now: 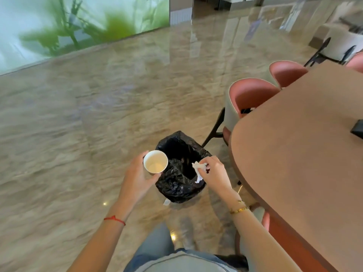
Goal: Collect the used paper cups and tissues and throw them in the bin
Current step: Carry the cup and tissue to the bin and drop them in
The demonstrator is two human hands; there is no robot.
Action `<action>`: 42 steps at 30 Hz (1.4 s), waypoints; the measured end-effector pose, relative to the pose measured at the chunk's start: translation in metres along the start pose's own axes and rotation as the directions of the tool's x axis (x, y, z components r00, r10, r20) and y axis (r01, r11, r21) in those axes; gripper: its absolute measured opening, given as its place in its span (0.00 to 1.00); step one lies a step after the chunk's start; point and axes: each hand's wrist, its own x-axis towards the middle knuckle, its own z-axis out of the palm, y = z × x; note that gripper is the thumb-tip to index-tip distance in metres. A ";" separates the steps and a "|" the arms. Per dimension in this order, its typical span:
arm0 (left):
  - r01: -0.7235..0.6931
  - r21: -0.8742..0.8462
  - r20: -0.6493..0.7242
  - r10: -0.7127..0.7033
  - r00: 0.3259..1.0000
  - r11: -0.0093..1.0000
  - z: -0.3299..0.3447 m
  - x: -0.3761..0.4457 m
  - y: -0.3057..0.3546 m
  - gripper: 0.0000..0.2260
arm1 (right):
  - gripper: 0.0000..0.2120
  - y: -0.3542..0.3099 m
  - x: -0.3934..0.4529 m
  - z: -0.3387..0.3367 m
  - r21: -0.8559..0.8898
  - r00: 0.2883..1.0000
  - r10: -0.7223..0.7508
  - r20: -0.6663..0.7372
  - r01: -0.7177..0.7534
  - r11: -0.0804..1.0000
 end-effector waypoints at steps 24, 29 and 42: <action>0.161 0.024 0.537 -0.149 0.830 0.987 0.145 0.334 -0.071 0.34 | 0.12 0.062 0.285 0.069 -0.049 0.905 0.408 0.125 -0.405 0.913; 0.163 0.063 0.592 -0.168 0.788 0.985 0.144 0.346 -0.080 0.35 | 0.13 0.060 0.295 0.055 -0.043 0.929 0.363 0.075 -0.361 0.932; -0.040 0.177 0.384 -0.032 0.923 0.983 0.085 0.308 -0.053 0.19 | 0.14 0.045 0.267 -0.001 -0.056 0.989 0.136 -0.057 -0.139 0.989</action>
